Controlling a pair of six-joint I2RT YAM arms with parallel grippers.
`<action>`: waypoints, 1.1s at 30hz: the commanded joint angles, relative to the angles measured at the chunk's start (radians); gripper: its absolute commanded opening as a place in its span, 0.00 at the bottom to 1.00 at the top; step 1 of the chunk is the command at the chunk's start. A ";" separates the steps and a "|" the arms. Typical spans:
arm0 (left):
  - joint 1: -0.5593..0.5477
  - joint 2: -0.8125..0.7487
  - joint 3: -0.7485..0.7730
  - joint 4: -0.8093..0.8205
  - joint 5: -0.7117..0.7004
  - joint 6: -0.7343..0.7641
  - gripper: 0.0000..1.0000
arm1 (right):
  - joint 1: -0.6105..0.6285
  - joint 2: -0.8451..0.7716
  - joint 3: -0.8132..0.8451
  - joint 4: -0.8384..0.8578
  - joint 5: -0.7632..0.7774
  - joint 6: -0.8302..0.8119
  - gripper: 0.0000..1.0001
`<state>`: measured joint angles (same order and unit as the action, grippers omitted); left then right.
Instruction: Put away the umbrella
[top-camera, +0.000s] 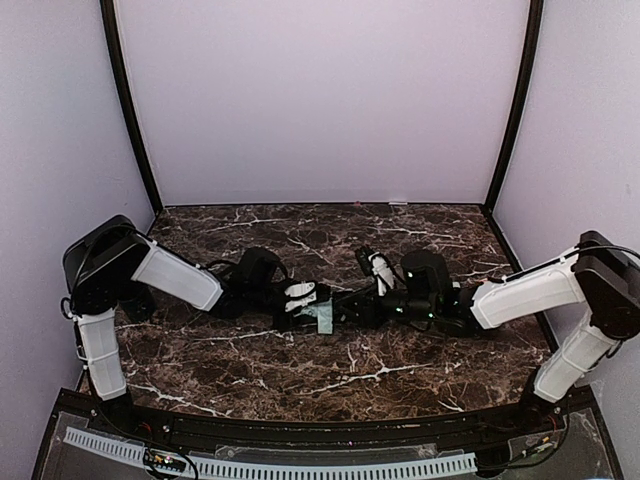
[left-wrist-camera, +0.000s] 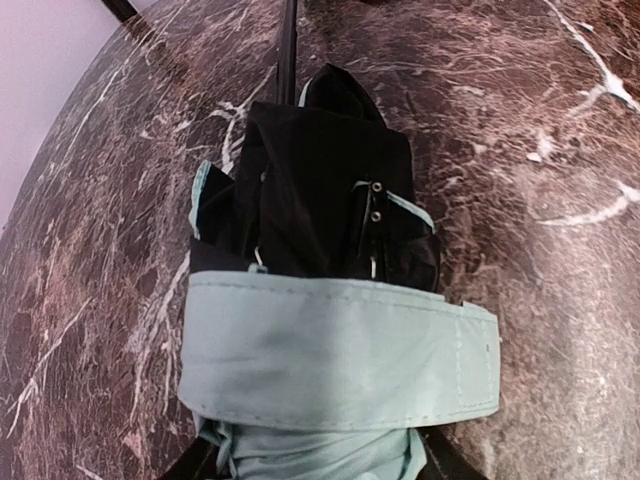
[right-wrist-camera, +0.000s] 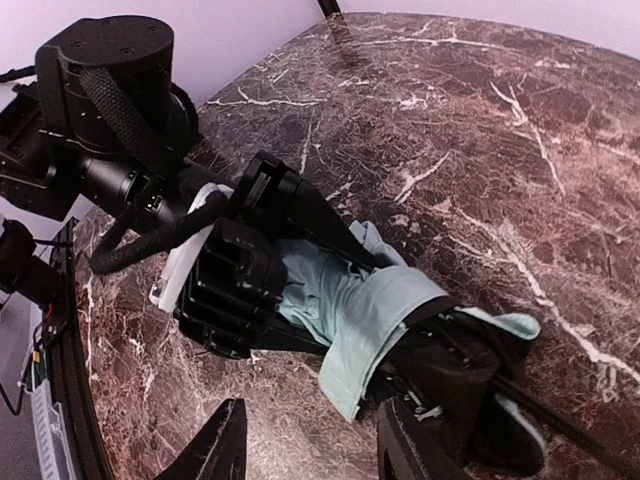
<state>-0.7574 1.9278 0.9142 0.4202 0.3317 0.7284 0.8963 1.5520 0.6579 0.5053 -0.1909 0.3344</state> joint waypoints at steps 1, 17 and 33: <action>0.006 0.071 0.001 -0.159 -0.118 -0.111 0.00 | -0.002 0.069 0.045 -0.056 0.003 0.192 0.44; 0.009 0.123 0.067 -0.162 -0.145 -0.221 0.00 | -0.103 0.352 0.181 -0.054 -0.110 0.344 0.57; 0.035 0.136 0.139 -0.351 -0.110 -0.244 0.00 | -0.115 0.395 0.170 0.102 -0.250 0.360 0.00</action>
<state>-0.7460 2.0003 1.0428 0.3618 0.2405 0.5079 0.7898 1.9728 0.8639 0.5354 -0.4053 0.6876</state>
